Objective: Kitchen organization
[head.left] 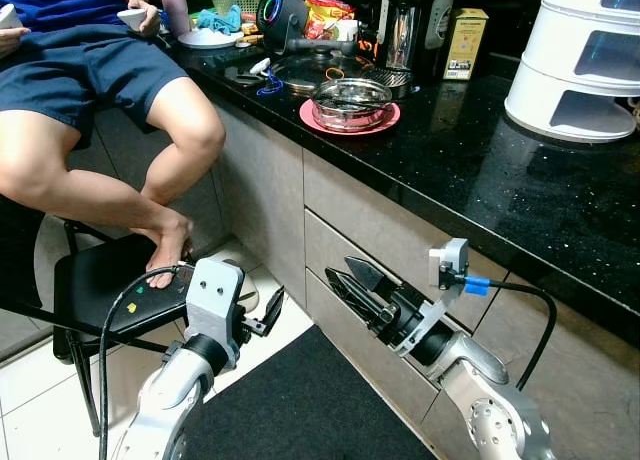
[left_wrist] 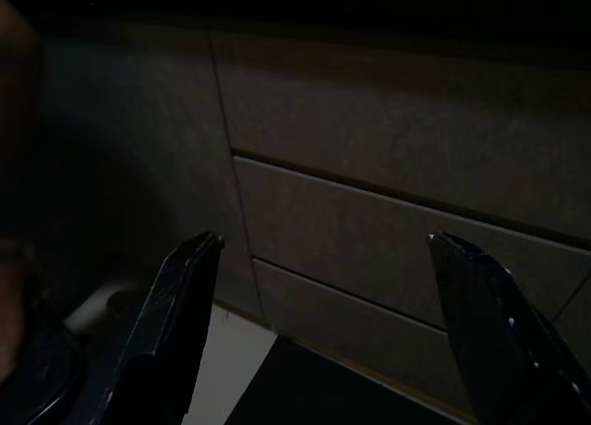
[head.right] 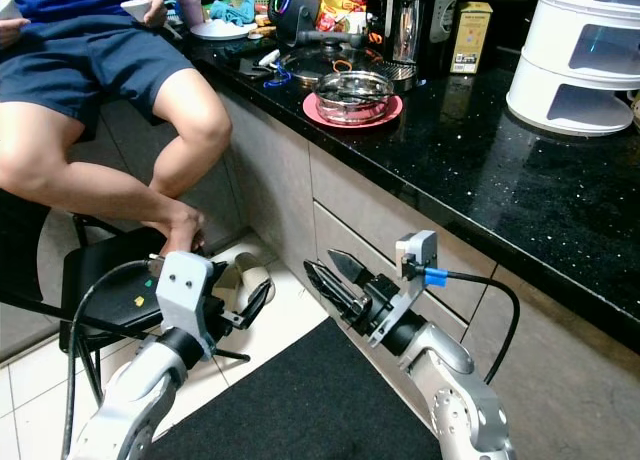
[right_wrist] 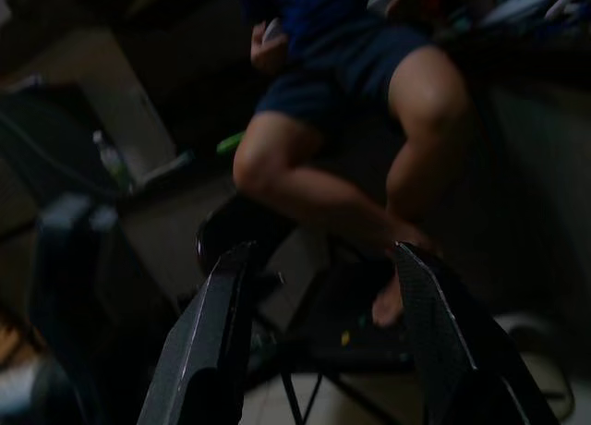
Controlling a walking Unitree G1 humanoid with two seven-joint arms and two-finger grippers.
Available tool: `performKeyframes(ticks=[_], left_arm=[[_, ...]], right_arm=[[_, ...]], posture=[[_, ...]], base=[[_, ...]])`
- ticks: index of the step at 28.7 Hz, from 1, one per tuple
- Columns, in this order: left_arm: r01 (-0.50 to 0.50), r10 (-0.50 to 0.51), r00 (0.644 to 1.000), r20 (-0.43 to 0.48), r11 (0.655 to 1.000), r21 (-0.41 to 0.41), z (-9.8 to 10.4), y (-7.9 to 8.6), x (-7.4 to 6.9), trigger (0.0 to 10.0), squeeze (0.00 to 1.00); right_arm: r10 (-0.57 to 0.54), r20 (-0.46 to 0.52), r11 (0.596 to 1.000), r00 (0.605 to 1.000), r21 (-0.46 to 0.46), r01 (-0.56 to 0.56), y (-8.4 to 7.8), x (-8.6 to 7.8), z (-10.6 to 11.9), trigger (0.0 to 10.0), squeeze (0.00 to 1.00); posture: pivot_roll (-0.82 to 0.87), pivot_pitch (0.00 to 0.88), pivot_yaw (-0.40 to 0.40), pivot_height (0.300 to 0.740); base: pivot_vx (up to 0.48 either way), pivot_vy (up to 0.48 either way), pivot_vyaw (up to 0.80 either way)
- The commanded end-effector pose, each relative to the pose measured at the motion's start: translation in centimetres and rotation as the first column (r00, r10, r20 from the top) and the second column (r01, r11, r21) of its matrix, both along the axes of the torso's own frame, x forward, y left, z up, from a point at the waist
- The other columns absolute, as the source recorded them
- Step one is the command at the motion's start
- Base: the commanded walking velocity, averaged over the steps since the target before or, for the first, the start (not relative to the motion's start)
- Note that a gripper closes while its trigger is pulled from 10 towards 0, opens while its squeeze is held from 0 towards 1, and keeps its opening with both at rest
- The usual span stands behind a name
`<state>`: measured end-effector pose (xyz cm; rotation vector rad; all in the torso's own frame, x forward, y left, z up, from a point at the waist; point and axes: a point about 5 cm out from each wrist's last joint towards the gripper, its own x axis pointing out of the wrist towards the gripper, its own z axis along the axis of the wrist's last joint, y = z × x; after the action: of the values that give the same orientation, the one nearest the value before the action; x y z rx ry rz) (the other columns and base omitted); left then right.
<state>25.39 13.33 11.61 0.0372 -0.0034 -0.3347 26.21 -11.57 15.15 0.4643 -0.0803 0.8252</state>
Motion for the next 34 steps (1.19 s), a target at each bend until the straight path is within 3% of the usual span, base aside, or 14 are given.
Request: performKeyframes(ticks=[1, 27, 34], left_arm=[[0.009, -0.009, 1.000, -0.006, 1.000, -0.013, 0.0, -0.2, 0.1, 10.0, 0.00], [0.023, -0.023, 1.000, -0.009, 1.000, 0.000, 0.0, -0.2, 0.3, 10.0, 0.00], [0.025, -0.025, 1.000, -0.010, 1.000, 0.000, 0.1, -0.3, 0.3, 10.0, 0.00]], right_arm=[[-0.018, 0.032, 0.999, 0.999, 0.036, 0.017, 0.0, 0.1, 1.2, 10.0, 0.00], [0.041, 0.069, 0.995, 0.997, 0.086, -0.047, 1.7, -0.3, 2.9, 10.0, 0.00], [0.043, 0.113, 0.993, 0.993, 0.103, -0.054, 2.0, 0.0, 4.3, 10.0, 0.00]], posture=[[-0.05, 0.000, -0.009, 0.740], [-0.04, 0.000, -0.004, 0.740], [-0.04, 0.000, -0.006, 0.740]], base=[[0.289, 0.000, 0.00], [0.328, 0.000, 0.00], [0.331, 0.000, 0.00]])
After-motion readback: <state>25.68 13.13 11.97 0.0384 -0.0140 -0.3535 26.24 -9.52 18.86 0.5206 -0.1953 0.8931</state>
